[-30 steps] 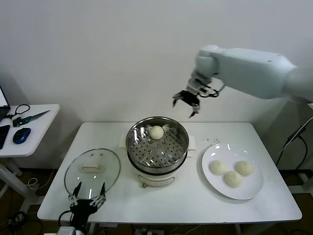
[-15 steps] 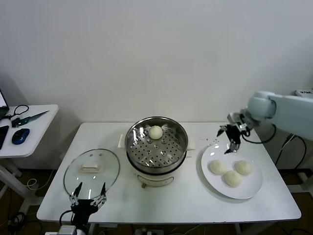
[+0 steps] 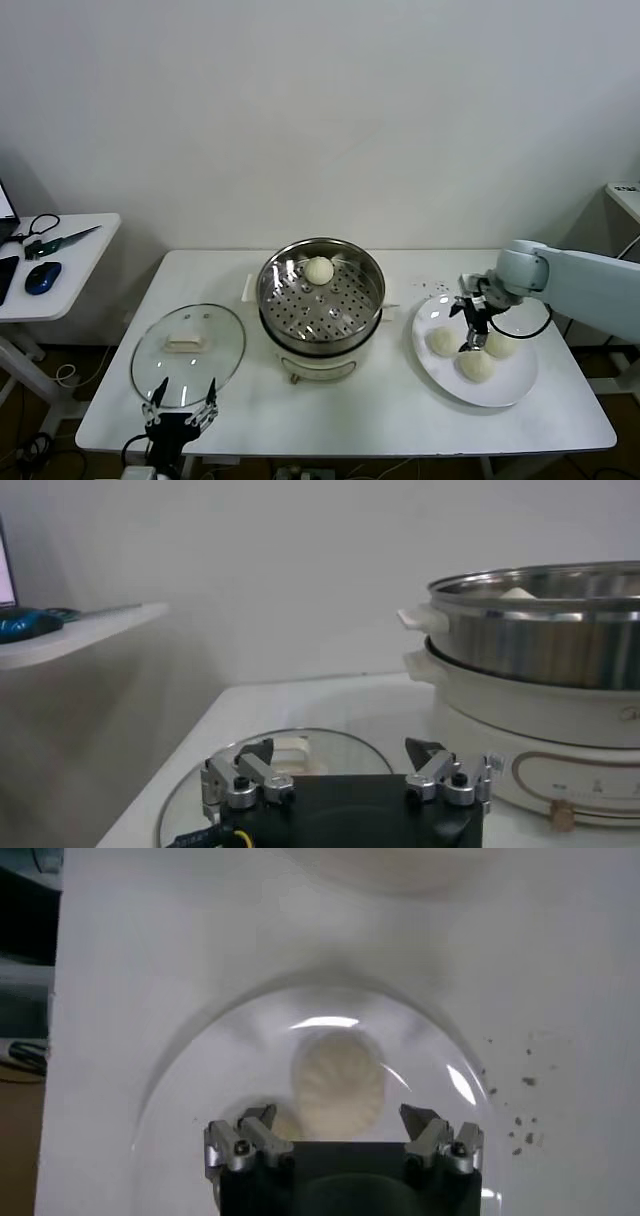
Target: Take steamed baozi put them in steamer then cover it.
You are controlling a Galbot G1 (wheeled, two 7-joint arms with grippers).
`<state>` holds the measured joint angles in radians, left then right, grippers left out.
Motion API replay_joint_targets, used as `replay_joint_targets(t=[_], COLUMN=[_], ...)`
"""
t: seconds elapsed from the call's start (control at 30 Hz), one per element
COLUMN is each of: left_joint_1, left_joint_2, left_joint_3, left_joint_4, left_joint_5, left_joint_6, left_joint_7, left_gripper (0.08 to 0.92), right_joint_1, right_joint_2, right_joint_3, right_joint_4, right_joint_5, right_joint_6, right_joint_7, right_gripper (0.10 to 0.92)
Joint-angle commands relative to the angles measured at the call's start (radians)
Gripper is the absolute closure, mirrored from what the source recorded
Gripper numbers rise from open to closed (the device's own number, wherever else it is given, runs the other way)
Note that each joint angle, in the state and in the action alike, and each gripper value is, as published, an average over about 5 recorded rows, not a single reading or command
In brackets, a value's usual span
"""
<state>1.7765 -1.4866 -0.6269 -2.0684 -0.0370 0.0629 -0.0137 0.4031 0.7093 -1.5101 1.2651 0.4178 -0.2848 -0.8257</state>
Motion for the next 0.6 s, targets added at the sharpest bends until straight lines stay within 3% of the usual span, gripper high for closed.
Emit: replay_joint_targets(t=[0.03,0.27,0.47,0.6], left_joint_1=[0.001,-0.003,-0.007,-0.009], left_joint_2=[0.0,-0.001,-0.001,-0.002], left_joint_3=[0.0,-0.001,-0.002,0.0], left_joint_4=[0.002,0.005,0.007,0.008], left_joint_5=[0.0,0.003,0.003,0.003], left_joint_6=[-0.001,-0.002,-0.001,-0.002], left_joint_7=[0.0,-0.001,-0.002,-0.002], left_gripper=[0.177,0.177,0.177,0.177], right_joint_1=[-0.1,-0.122,-0.119,-0.109], right_joint_2=[0.034,0.066,0.078,0.079], right_joint_3=[0.058,0.076,0.084,0.083], right_joint_4=[-0.045,-0.078,-0.089,-0.085], right_joint_5=[-0.03,-0.049,-0.052,-0.054], right_joint_6=[-0.037,-0.036,-0.036,-0.034], right_joint_7=[0.016,0.023,0.028,0.023], right_gripper=[0.203,0.225,0.378,0.438])
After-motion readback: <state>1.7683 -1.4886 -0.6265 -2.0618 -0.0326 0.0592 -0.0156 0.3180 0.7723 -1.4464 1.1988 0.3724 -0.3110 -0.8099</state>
